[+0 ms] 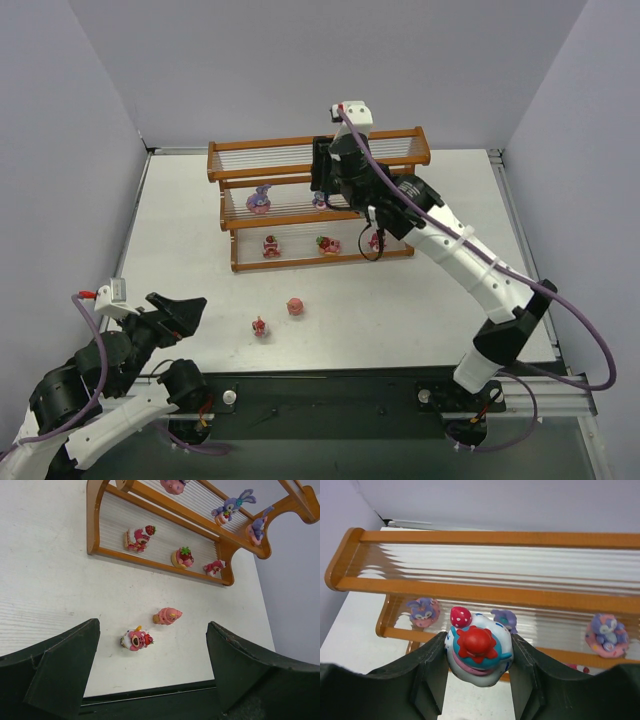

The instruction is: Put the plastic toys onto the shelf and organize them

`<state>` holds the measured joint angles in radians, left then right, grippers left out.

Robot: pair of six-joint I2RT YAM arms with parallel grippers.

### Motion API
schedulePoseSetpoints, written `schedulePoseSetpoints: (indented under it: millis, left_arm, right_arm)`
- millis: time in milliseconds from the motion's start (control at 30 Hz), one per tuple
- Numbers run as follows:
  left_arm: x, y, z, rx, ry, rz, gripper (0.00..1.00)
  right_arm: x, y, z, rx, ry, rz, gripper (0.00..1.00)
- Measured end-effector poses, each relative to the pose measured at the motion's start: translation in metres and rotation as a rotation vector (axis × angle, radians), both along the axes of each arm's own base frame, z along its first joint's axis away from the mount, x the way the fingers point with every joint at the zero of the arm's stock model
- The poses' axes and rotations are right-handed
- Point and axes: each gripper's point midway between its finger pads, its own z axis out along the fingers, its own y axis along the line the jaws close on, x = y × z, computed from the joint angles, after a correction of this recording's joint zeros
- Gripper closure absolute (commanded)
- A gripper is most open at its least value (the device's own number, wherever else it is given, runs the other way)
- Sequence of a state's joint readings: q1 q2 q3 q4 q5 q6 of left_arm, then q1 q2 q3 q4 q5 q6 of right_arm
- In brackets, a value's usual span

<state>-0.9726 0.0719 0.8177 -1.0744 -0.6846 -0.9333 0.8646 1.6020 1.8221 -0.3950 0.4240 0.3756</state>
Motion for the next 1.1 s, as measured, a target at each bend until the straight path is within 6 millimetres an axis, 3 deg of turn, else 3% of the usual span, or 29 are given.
schedulePoseSetpoints:
  millis: [100, 367, 700, 967, 1100]
  left_arm:
    - [0.000, 0.000, 0.000, -0.002, 0.001, 0.000, 0.03]
    - [-0.001, 0.001, -0.002, 0.004, 0.008, 0.002, 0.03]
    - [0.000, 0.003, -0.004, 0.001, 0.014, 0.015, 0.03]
    - [0.000, 0.003, -0.005, 0.002, 0.018, 0.016, 0.03]
    - [-0.001, 0.004, -0.005, 0.001, 0.018, 0.017, 0.03]
  right_arm:
    - [0.022, 0.013, 0.003, -0.008, 0.007, 0.042, 1.00]
    - [0.066, 0.025, -0.025, -0.065, 0.074, 0.110, 1.00]
    - [0.088, 0.038, -0.014, -0.058, 0.038, 0.183, 1.00]
    - [0.102, 0.039, -0.041, -0.079, 0.087, 0.198, 1.00]
    - [0.108, 0.039, -0.043, -0.072, 0.084, 0.196, 1.00]
